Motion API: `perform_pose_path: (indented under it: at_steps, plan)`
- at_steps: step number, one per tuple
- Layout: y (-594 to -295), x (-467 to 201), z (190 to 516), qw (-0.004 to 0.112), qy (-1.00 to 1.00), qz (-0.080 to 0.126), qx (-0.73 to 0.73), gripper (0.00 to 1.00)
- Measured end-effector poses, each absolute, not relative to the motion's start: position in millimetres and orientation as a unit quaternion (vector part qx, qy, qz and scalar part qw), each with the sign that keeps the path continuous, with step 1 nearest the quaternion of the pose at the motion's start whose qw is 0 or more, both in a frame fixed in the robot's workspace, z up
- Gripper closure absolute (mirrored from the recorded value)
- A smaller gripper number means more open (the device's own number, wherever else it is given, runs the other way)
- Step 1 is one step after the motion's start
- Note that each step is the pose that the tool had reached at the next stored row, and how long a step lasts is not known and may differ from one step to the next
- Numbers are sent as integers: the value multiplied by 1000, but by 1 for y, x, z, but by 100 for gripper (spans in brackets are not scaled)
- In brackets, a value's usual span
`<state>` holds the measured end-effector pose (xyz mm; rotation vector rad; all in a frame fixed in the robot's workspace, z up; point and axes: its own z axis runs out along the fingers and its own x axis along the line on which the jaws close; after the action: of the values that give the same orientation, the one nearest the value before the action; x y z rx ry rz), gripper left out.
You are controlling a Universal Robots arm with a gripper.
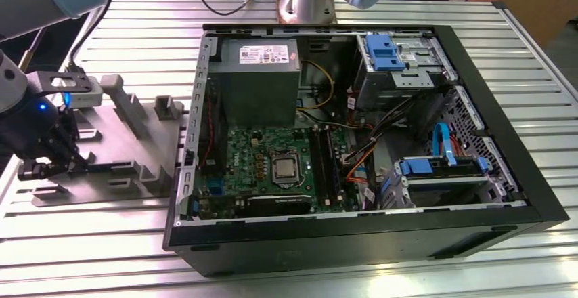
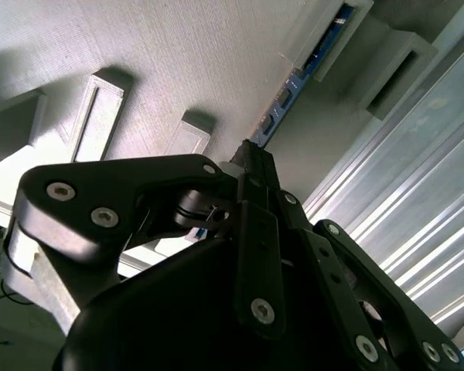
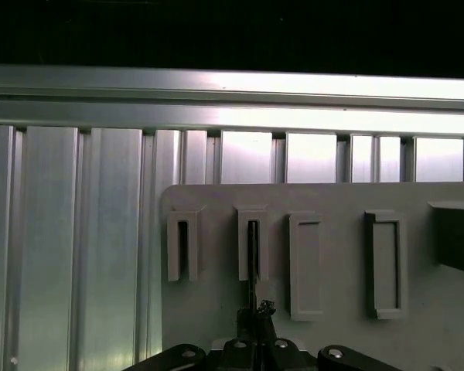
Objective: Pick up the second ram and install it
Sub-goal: 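Pick up the second ram and move it above second insertion slot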
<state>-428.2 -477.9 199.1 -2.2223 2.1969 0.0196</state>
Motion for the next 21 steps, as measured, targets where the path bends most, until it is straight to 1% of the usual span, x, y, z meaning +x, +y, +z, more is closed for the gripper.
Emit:
perform_pose_path:
  at_steps: [8,21]
  plan:
    - [-478,-428,201,8,703,6,-711,88]
    - [-478,-428,228,8,703,6,-711,88]
